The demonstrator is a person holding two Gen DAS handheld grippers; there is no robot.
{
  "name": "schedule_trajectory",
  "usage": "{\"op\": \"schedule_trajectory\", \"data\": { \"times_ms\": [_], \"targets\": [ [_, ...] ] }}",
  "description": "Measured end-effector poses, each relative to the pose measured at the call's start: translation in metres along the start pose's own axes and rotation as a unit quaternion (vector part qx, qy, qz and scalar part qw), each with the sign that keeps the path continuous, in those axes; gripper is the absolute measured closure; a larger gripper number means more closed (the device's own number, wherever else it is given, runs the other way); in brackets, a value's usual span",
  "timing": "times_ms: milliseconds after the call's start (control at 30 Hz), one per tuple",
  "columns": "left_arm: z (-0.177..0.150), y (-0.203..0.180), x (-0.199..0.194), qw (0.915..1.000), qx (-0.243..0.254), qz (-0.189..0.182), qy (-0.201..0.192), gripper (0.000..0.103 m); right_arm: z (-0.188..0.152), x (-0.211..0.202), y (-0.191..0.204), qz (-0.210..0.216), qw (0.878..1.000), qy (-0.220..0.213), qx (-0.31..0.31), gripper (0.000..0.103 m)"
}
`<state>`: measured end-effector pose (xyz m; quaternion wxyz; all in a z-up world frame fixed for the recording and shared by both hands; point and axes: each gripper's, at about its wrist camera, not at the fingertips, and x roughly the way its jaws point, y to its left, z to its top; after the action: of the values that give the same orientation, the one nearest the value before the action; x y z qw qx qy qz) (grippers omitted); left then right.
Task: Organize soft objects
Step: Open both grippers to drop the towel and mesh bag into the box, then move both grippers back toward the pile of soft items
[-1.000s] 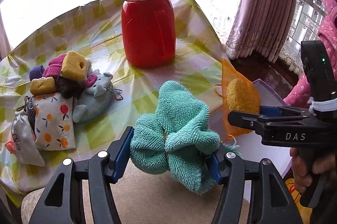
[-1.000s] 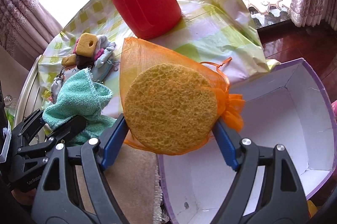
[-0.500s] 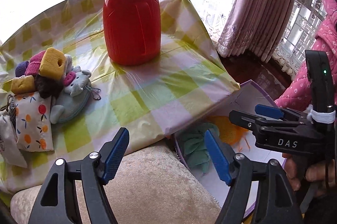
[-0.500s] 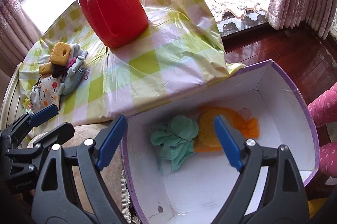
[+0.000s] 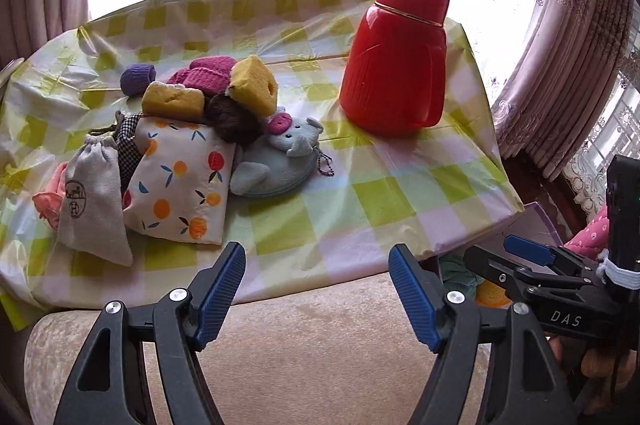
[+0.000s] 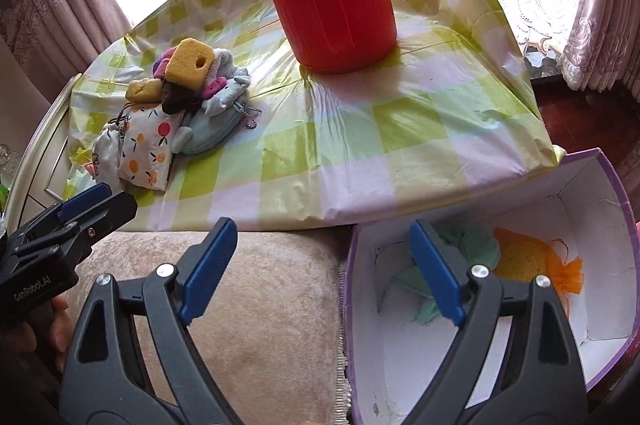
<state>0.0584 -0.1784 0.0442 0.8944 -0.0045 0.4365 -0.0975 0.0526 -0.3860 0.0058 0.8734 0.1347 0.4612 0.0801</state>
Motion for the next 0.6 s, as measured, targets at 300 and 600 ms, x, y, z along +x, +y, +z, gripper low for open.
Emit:
{"op": "schedule_trajectory", "data": {
  "times_ms": [300,600],
  "targets": [
    [-0.011,0.045,-0.011,0.9988,-0.045,0.017,-0.006,0.028,-0.002,0.018,0.048,0.030,0.998,0.030,-0.036,0.014],
    [-0.015,0.067,-0.008,0.9975,-0.069,0.012,-0.005,0.028,-0.004,0.020,0.060,0.008,0.999,0.028,-0.036,0.014]
  ]
}}
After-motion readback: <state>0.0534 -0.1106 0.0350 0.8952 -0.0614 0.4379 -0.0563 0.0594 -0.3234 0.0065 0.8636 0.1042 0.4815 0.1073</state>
